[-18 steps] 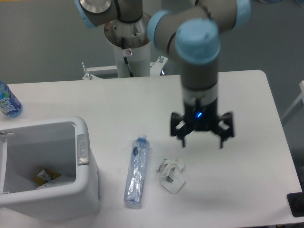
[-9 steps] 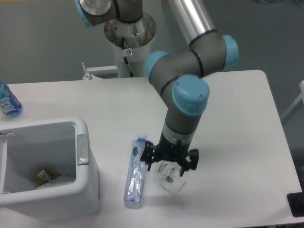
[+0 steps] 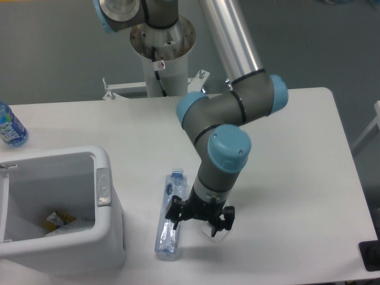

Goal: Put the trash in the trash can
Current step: 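Lower the gripper over the bottle's cap end and close on it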

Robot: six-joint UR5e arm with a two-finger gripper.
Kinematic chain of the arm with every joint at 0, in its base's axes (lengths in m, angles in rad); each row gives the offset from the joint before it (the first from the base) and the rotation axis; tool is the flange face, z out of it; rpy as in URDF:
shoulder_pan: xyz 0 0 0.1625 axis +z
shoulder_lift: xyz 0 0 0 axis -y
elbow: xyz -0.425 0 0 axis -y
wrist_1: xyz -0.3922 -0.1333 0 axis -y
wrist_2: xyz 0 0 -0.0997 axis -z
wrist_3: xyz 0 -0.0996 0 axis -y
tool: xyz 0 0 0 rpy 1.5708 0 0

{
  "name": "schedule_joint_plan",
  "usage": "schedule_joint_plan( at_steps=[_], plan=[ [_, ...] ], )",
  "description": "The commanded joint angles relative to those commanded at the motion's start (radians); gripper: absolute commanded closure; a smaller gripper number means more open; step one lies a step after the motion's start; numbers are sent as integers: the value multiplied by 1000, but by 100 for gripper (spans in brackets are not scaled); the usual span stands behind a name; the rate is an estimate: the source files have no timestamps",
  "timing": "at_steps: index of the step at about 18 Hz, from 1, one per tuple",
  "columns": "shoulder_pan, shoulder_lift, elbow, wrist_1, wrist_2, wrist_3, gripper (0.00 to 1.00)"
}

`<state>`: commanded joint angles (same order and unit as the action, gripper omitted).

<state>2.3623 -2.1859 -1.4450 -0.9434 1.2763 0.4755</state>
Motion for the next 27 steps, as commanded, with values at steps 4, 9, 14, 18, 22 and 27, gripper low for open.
schedule_joint_plan(
  at_steps=[4, 9, 14, 18, 22, 27],
  plan=[
    [-23, -20, -11, 18, 6, 0, 0],
    [-72, -52, -12, 25, 83, -2, 0],
    [-87, -68, -14, 43, 87, -8, 0],
    [-95, -81, -18, 44, 112, -8, 0],
    [-97, -75, -21, 49, 117, -9, 16],
    [-97, -71, -20, 49, 120, -9, 43]
  ],
)
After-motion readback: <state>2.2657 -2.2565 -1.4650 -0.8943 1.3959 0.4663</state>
